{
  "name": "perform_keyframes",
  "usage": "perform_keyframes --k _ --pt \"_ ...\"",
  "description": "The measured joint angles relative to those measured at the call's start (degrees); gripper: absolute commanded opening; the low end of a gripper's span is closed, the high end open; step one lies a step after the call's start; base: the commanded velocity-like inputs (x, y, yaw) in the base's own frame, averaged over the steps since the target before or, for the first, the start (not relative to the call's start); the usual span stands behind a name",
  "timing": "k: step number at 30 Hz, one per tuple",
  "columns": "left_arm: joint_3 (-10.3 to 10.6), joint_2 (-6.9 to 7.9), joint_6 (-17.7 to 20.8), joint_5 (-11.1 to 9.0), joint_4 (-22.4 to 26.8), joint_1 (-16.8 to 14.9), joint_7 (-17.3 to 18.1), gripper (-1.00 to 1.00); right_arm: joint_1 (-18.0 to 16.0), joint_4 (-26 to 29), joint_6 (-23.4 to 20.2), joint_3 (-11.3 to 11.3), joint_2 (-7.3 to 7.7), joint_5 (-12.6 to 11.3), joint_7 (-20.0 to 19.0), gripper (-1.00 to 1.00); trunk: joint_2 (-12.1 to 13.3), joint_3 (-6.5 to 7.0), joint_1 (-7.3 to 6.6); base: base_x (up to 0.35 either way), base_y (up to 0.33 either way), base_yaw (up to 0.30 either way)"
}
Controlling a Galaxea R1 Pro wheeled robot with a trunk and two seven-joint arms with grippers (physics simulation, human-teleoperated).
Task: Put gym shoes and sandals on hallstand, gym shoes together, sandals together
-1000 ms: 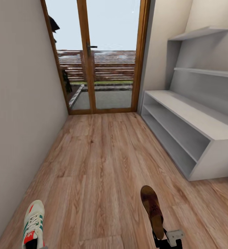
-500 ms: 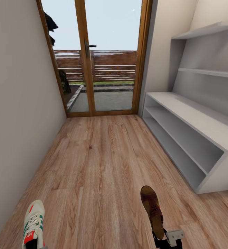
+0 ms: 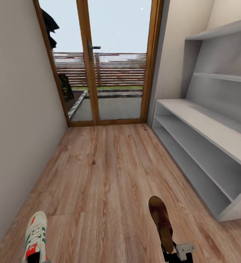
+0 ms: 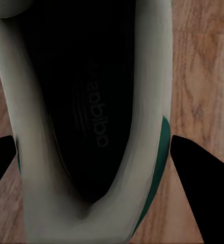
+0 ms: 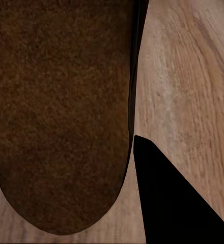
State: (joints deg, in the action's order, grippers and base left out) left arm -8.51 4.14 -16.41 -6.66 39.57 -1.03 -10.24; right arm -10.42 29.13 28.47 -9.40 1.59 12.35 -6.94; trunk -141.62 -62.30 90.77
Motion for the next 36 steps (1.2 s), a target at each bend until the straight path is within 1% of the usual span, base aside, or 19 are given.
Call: perform_keyframes --k 7,18,36 --pt "-0.02 -0.01 0.0 -0.01 0.02 0.0 0.0 -1.0 0.0 0.02 0.0 0.01 -0.01 -0.02 -0.07 -1.0 0.0 0.0 0.0 0.34 0.011 0.0" --pt "-0.08 0.04 0.01 -0.01 0.02 0.01 0.0 -1.0 0.0 0.07 0.0 0.03 -0.04 -0.03 -0.08 -1.0 0.0 0.0 0.0 0.34 0.09 -0.017" --pt "-0.09 -0.02 0.01 -0.02 0.01 -0.01 0.01 -1.0 0.01 0.07 0.0 0.03 -0.03 -0.05 -0.01 -1.0 0.0 0.0 0.0 0.334 0.129 -0.256"
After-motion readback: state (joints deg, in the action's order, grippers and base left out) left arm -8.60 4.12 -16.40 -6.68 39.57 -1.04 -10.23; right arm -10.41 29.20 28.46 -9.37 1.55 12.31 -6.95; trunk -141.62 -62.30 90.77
